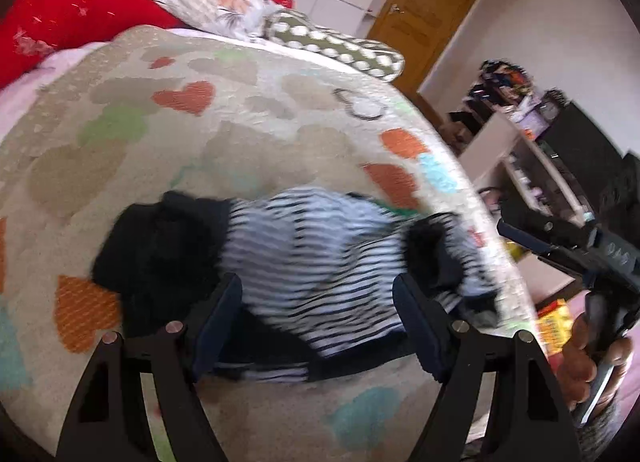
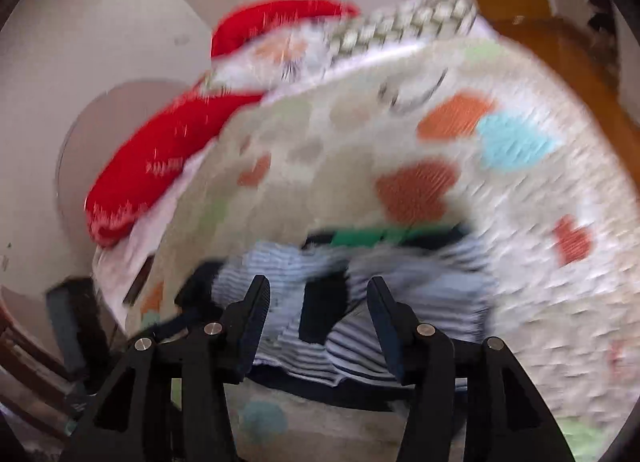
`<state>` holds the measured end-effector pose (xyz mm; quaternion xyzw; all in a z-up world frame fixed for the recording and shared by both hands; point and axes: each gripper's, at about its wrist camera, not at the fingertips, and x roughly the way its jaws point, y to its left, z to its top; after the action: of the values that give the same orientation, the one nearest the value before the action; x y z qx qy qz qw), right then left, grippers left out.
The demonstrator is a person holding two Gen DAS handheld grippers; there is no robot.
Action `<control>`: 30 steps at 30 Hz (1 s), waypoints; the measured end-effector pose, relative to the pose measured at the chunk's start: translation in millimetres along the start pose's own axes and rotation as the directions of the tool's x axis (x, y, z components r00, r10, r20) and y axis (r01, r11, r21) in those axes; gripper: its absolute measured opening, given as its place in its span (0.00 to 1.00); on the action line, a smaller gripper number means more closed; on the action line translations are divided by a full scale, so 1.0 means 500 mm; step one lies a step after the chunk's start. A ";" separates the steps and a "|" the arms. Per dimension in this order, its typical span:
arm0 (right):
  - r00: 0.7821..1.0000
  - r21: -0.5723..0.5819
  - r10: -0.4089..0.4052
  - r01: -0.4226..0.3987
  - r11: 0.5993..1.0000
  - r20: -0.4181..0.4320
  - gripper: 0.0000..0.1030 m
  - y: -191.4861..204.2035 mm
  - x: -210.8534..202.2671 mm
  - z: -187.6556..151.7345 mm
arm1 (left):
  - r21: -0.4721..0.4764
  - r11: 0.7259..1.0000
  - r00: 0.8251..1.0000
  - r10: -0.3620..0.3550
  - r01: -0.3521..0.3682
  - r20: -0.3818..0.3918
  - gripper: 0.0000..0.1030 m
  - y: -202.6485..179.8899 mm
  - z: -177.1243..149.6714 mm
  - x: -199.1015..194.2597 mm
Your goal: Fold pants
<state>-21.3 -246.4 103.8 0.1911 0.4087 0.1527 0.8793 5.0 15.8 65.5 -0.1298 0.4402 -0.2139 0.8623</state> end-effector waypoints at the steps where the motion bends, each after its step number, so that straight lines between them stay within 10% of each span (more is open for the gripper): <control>1: 0.999 -0.005 -0.049 0.050 0.999 0.022 0.52 -0.002 -0.017 0.004 | -0.001 1.000 1.000 -0.025 0.025 -0.005 0.75 -0.010 0.010 0.001; 4: 0.982 -0.001 -0.177 0.177 0.984 0.062 0.16 -0.016 -0.042 -0.007 | -0.002 0.991 0.991 -0.133 0.133 -0.035 0.75 -0.058 0.053 0.017; 8: 0.984 0.031 -0.176 0.176 0.984 0.019 0.13 -0.041 -0.018 -0.059 | 0.038 0.980 0.976 -0.191 0.196 -0.110 0.75 -0.136 0.094 0.088; 15: 0.969 -0.058 -0.242 0.239 0.969 -0.047 0.14 -0.050 0.043 -0.146 | 0.129 0.990 0.957 -0.019 0.058 -0.289 0.71 -0.177 0.056 0.269; 30: 0.986 -0.084 -0.163 0.164 0.983 0.018 0.14 0.004 0.002 -0.087 | 0.101 0.994 0.998 0.052 -0.049 -0.030 0.71 -0.086 0.074 0.062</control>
<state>-54.7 -234.9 78.5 0.1200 0.4112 0.0963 0.8985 40.0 -35.6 82.9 -0.0716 0.4459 -0.2159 0.8657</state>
